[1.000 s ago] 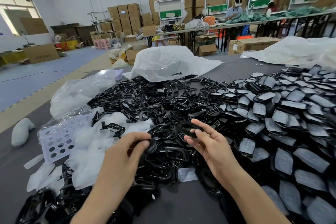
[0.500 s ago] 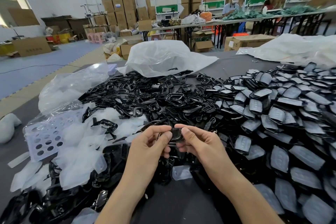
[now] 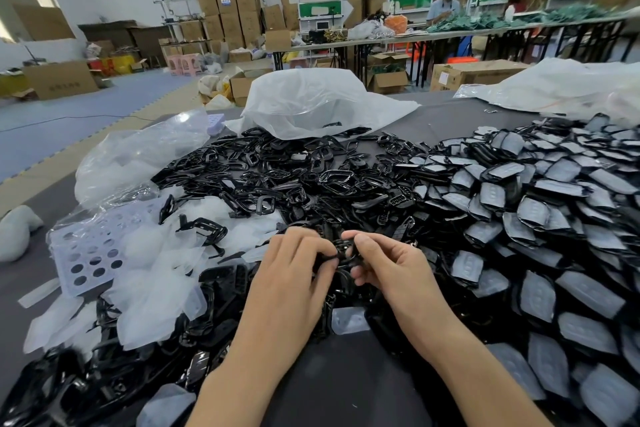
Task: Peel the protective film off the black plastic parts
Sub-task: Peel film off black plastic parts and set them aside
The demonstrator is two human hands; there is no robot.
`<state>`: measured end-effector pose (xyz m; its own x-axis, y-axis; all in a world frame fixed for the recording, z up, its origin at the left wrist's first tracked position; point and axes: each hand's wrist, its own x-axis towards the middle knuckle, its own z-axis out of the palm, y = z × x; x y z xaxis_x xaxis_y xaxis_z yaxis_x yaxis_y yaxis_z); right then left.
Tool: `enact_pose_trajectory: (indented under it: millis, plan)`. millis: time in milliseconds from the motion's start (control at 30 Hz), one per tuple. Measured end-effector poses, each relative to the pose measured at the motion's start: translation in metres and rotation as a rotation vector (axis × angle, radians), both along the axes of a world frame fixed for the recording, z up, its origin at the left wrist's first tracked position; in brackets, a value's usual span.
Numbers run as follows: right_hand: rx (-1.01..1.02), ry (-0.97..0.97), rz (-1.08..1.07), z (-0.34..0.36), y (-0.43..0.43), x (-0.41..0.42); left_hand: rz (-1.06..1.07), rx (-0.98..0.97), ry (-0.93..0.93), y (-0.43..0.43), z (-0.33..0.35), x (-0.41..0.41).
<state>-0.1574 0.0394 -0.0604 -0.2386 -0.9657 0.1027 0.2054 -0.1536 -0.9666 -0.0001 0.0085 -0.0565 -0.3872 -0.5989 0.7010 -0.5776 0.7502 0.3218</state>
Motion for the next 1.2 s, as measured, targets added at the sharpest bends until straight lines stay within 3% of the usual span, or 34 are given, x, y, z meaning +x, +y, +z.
enact_pose_trajectory:
  millis: [100, 233, 467, 800, 933, 1200]
  plan:
    - [0.025, 0.049, -0.117, -0.002, -0.001, -0.002, -0.009, 0.22, 0.282, 0.006, 0.004, -0.004]
    - [0.03, -0.02, -0.088, 0.0, 0.0, 0.002, -0.019, 0.524, 0.606, 0.008, 0.006, -0.012]
    - [0.0, -0.098, 0.027, 0.005, 0.002, 0.01, -0.19, 0.862, 0.869, 0.001, -0.001, -0.013]
    - [-0.018, -0.002, 0.089, 0.006, 0.004, 0.003, -0.283, 0.896, 0.664, -0.004, 0.002, -0.001]
    - [-0.03, 0.059, 0.072, 0.004, 0.003, 0.003, -0.144, 0.684, 0.474, -0.005, 0.002, 0.001]
    - [-0.036, 0.205, 0.033, -0.006, 0.0, 0.007, -0.054, 0.654, 0.503, 0.0, -0.003, -0.006]
